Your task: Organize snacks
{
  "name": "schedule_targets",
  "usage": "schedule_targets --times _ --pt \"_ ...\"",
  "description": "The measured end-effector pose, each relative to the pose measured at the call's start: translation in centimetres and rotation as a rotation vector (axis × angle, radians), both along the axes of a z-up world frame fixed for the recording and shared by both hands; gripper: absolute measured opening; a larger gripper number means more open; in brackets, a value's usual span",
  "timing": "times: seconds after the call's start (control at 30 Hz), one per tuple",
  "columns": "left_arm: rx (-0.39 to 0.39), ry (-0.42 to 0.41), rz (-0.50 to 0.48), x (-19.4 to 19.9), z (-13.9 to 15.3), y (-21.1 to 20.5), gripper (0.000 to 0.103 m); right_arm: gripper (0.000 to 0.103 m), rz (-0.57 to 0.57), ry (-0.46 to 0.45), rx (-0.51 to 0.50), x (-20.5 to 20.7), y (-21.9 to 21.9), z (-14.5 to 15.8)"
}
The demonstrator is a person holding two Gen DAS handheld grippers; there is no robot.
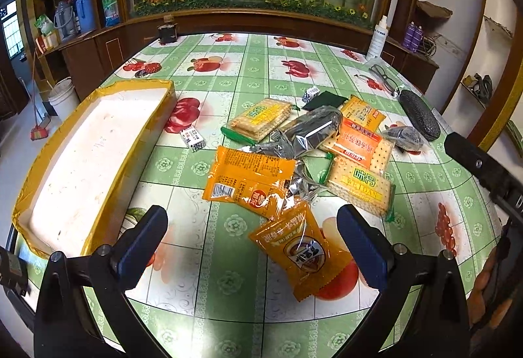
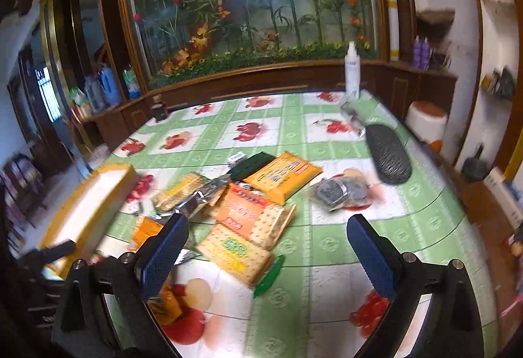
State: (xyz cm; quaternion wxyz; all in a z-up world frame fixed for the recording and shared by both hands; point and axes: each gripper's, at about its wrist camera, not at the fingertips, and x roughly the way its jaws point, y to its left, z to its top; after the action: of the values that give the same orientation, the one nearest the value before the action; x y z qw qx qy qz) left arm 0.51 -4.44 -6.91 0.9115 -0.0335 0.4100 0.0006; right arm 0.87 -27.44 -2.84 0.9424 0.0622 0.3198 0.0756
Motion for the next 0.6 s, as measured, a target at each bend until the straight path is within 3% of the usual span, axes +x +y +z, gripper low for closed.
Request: schedule_targets --times 0.07,0.17,0.43,0.5,0.6 --pt "0.023 0.026 -0.002 0.1 -0.9 -0.3 0.103 0.099 0.024 0.026 0.013 0.4 -0.2 -0.4" --pt "0.000 0.076 -0.024 -0.1 -2.6 -0.6 0.103 0.099 0.171 0.083 0.046 0.7 0.1 -1.5" --pt "-0.022 0.183 -0.049 1.1 -6.0 -2.0 0.103 0.098 0.315 0.166 -0.134 1.6 1.3 -5.2" --pt "-0.043 0.204 -0.031 1.8 -6.5 -1.7 0.103 0.096 0.343 0.180 -0.146 2.1 1.4 -6.0" --pt "-0.004 0.210 -0.012 2.6 -6.7 -1.7 0.103 0.095 0.389 0.196 -0.144 2.9 2.0 -6.9"
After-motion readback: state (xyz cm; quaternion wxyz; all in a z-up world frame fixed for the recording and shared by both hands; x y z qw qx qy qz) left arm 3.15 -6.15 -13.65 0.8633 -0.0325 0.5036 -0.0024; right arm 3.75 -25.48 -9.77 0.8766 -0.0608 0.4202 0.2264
